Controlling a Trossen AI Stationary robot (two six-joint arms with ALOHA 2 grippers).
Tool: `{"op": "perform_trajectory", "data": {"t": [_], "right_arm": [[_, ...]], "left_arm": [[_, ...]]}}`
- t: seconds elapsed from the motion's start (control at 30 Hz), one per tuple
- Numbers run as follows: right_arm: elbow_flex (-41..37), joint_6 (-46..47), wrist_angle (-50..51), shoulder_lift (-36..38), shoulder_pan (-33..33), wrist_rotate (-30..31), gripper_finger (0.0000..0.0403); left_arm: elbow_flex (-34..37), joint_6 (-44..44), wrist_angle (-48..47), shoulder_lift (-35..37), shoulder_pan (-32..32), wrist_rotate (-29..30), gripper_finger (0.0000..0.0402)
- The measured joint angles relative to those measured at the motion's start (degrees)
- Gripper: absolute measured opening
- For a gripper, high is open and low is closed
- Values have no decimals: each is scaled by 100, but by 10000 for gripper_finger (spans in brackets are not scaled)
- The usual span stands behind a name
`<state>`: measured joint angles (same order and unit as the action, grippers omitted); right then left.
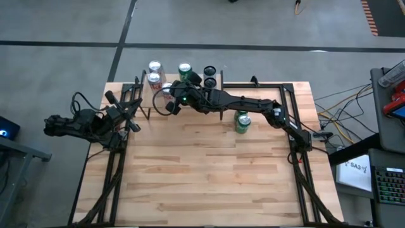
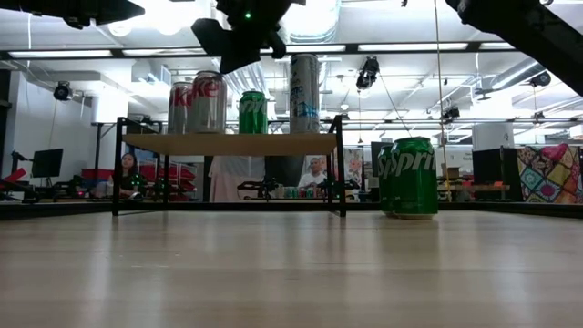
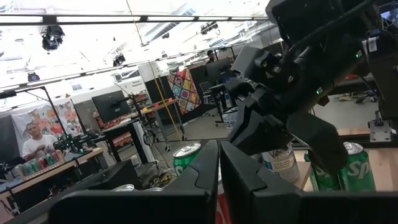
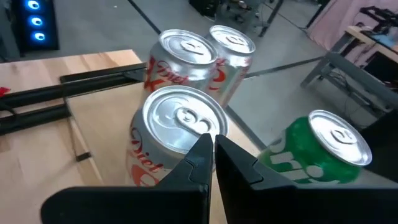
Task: Place canned beverage on shelf
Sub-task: Put the red-silver soda can aligned with the other red-silver soda cans on the shelf
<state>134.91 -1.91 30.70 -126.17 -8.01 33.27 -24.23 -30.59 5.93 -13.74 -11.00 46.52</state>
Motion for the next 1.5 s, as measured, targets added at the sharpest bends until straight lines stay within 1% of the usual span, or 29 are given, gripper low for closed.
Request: {"op": "perform_trajectory", "data": {"t": [0.23, 0.37, 0.4, 0.57, 0.7, 0.8, 0.93, 1.0, 1.13, 1.37, 1.43, 1.5], "right_arm": [[0, -82, -16, -2, 10, -99, 12], [0, -115, -115, -2, 9, -637, 12], [0, -144, -155, -3, 11, -684, 12], [0, -367, -76, 32, 26, -478, 12], [0, -617, 183, 250, 77, -441, 12], [1, -772, 497, 483, 120, -437, 12], [4, -848, 1174, 719, 145, -481, 12], [4, -850, 1695, 860, 149, -531, 12], [4, -473, 2653, 1089, 153, -532, 12], [-9, -27, 3754, 1370, 353, -548, 12], [-11, 106, 4021, 1478, 420, -597, 12], [-9, 215, 4212, 1559, 495, -668, 12]], "left_arm": [[0, 0, -1, 0, 0, -2, 0], [0, 0, 0, 0, 0, -21, 0], [0, 0, 0, 0, 1, -34, 0], [0, 112, 1, -5, 1, -263, 0], [0, 261, 19, -102, 0, -514, 0], [0, 450, 13, -262, 2, -525, 0], [-38, 777, 78, -637, 1, -544, 0], [-103, 1013, 57, -892, 2, -560, 0], [-291, 1606, -32, -1492, 1, -565, 0], [-998, 1924, -545, -2669, 0, -583, 0], [-1193, 1969, -579, -2994, 0, -505, 0], [-1338, 2012, -578, -3305, 1, -240, 0]]}}
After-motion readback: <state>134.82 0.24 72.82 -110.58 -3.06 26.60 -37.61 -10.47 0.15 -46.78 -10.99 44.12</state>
